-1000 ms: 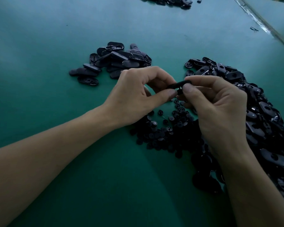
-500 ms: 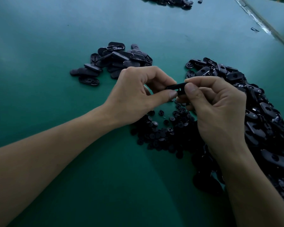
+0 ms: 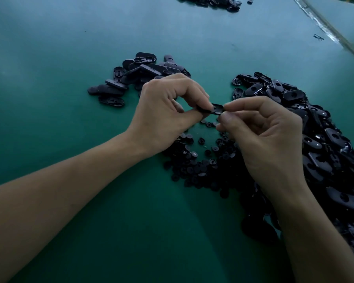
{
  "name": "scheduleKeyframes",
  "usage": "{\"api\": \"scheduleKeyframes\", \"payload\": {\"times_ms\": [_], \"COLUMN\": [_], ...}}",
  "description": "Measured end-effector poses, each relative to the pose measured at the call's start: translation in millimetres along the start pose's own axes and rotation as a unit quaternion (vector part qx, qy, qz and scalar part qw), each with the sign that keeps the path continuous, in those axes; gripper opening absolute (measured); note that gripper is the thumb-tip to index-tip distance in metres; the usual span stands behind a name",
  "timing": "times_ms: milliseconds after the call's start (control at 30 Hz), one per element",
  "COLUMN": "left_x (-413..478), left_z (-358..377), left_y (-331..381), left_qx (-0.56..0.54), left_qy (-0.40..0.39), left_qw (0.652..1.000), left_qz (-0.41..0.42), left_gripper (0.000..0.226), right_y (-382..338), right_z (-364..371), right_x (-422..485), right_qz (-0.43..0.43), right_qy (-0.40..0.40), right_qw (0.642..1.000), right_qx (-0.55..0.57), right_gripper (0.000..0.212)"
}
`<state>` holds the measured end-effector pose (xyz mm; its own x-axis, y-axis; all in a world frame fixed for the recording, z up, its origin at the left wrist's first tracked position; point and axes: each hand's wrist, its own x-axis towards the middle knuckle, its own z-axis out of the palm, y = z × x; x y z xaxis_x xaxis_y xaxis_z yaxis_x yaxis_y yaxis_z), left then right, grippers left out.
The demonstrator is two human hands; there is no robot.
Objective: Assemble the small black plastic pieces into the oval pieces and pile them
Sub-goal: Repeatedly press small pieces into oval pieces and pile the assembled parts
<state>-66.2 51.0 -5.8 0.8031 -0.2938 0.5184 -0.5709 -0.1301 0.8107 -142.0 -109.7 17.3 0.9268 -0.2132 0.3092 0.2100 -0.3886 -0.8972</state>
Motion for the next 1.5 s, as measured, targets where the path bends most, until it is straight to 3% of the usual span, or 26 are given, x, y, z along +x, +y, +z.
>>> {"api": "scheduleKeyframes", "payload": {"times_ms": [333, 500, 667, 1500], "left_x": [-0.4, -0.9, -1.8, -2.6], "left_z": [-0.6, 0.8, 1.3, -0.5], "left_y": [-0.6, 1.1, 1.9, 2.2], "left_qx": [-0.01, -0.022, -0.053, -0.051], "left_qy": [-0.012, -0.007, -0.037, -0.066], "left_qw": [1.0, 1.0, 0.997, 0.996], "left_qz": [0.006, -0.013, -0.034, -0.04], "left_gripper": [0.031, 0.022, 0.031, 0.027], "right_y": [1.0, 2.0, 1.4, -1.3], "right_z": [1.6, -1.0, -0.8, 1.3], "right_x": [1.3, 1.6, 1.8, 1.9], "right_qz": [-0.009, -0.022, -0.005, -0.002], "right_qy": [-0.011, 0.007, 0.008, 0.022], "right_qw": [1.0, 1.0, 1.0, 1.0], "right_qx": [0.01, -0.016, 0.001, 0.018], "right_gripper": [0.025, 0.013, 0.007, 0.012]}}
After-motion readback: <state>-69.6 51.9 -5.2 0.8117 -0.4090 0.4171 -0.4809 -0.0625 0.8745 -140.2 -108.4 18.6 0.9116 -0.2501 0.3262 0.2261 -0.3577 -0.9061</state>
